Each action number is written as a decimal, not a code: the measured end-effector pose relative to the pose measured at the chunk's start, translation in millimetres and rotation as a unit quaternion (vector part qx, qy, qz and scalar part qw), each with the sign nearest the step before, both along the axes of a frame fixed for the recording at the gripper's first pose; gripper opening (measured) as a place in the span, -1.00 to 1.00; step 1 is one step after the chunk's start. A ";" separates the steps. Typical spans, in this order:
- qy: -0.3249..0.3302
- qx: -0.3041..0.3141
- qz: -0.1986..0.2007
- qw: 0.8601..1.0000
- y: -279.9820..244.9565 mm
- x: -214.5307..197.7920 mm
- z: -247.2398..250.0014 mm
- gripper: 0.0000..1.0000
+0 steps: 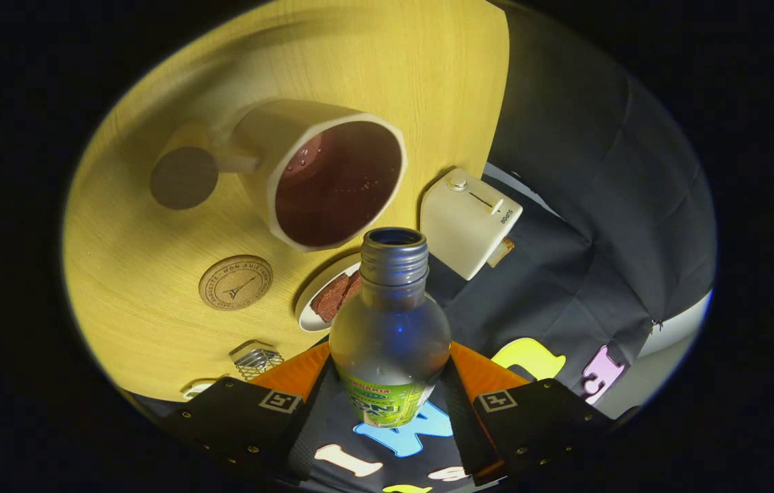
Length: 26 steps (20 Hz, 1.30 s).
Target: Take the bottle from table, then pour the juice into the cup, finally place the bottle on the coaster
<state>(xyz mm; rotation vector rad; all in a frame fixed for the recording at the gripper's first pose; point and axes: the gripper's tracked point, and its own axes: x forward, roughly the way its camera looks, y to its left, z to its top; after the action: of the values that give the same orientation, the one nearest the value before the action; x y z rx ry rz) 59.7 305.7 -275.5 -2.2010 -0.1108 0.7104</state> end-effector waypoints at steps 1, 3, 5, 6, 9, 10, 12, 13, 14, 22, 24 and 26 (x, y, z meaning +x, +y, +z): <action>0.004 0.011 -0.003 1.000 -0.3 -1.3 -0.4 0.58; 0.014 0.034 -0.009 0.999 -1.9 -3.8 -1.9 0.57; 0.023 0.061 -0.016 0.998 -6.7 -4.3 -4.3 0.58; 0.025 0.073 -0.019 0.997 -7.1 -3.4 -3.6 0.58; 0.033 0.113 -0.031 0.993 -11.4 -5.5 -2.8 0.58; 0.034 0.125 -0.033 0.991 -11.2 -5.7 -1.4 0.58; 0.035 0.149 -0.037 0.987 -12.8 -5.1 0.2 0.58; 0.036 0.163 -0.042 0.985 -15.2 -5.5 1.9 0.58; 0.039 0.176 -0.046 0.982 -17.1 -6.4 1.6 0.58; 0.071 0.289 -0.106 0.949 -33.8 -4.6 1.7 0.58; 0.073 0.306 -0.114 0.942 -36.1 -2.7 3.9 0.58; 0.085 0.341 -0.136 0.926 -40.7 -1.1 5.2 0.58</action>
<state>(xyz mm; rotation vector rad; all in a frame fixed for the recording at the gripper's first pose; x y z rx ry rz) 58.6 265.0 -270.3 -1.4462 0.0348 0.5871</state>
